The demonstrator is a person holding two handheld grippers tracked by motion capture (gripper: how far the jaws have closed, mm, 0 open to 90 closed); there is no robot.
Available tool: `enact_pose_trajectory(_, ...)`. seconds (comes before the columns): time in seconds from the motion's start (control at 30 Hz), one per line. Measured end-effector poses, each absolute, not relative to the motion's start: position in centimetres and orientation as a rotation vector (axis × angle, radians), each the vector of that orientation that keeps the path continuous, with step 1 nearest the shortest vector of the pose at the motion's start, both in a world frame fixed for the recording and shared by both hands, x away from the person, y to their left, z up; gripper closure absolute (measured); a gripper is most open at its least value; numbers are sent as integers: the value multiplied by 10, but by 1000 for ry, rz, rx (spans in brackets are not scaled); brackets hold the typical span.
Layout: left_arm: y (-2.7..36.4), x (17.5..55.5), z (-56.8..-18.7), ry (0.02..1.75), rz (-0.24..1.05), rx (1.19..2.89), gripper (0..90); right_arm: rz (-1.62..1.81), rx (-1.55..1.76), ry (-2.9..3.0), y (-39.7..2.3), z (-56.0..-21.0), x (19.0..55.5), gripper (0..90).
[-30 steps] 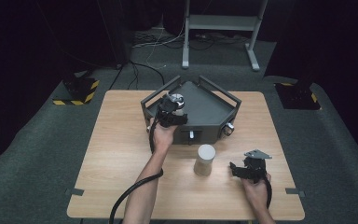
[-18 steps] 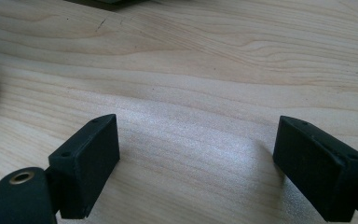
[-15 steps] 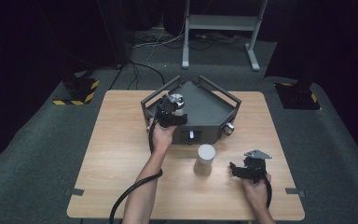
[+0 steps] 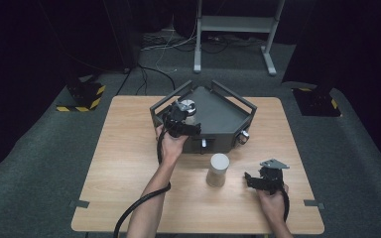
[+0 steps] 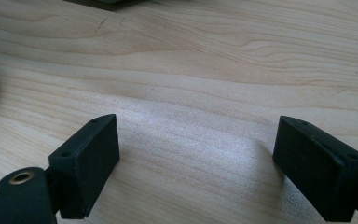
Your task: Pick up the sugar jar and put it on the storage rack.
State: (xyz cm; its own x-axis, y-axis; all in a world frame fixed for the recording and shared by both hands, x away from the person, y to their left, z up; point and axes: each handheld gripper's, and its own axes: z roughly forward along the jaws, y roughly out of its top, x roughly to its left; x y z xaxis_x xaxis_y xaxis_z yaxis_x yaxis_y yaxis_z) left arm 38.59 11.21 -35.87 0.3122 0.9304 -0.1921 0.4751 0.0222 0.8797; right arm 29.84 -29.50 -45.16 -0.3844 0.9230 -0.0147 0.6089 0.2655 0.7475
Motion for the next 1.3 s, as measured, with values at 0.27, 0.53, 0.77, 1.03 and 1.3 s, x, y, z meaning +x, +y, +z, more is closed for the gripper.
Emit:
enact_pose_trajectory(0.27,143,379,-325,1154,629,1929,44,926,1383,2090,-295,-452,298,140)
enact_pose_trajectory(0.53,153,366,-322,1120,618,1934,45,926,1383,2090,-295,-451,298,139)
enact_pose_trajectory(0.77,159,358,-323,1090,606,1934,45,927,1383,2090,-295,-452,298,140)
enact_pose_trajectory(1.03,170,339,-325,1052,599,1917,59,926,1383,2090,-295,-452,298,140)
enact_pose_trajectory(1.3,175,324,-329,1018,628,1920,64,926,1383,2090,-295,-452,298,139)
